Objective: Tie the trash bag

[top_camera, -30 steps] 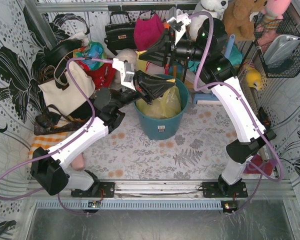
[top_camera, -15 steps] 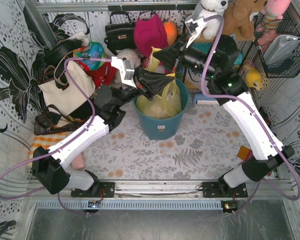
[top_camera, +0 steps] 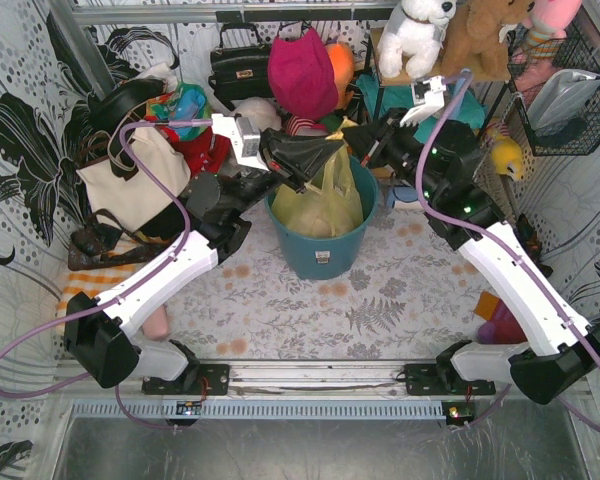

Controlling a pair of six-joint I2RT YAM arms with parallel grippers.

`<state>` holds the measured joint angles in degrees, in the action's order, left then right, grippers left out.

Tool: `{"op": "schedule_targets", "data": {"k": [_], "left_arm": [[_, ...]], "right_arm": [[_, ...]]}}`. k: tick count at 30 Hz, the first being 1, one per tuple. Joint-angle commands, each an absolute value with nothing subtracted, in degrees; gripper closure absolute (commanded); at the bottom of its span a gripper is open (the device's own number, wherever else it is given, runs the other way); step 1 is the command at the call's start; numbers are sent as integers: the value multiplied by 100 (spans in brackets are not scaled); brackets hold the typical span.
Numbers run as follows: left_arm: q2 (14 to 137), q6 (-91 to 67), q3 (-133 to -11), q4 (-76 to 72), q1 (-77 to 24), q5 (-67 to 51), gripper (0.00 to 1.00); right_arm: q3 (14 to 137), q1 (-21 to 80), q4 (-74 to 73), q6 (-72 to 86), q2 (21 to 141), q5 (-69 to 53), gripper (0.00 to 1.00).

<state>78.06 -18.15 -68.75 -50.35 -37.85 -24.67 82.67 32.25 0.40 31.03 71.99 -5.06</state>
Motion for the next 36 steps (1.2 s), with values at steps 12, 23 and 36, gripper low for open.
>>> {"op": "schedule_targets", "data": {"k": [12,23,36], "left_arm": [[7716,-1578,-6901,-5131,-3779,-1240,100],[7800,-1586,-6986,-4950,-3768,-1255,100],[7866,-1538,-7084,-4726,-3757,-1145,100]], "right_arm": [[6340,3210,2628,3837,6006,-1105,100],[6176,3397,3330,3854,6310,-2630,100],[6017,4022,2857,3417,6278,-2136,100]]}}
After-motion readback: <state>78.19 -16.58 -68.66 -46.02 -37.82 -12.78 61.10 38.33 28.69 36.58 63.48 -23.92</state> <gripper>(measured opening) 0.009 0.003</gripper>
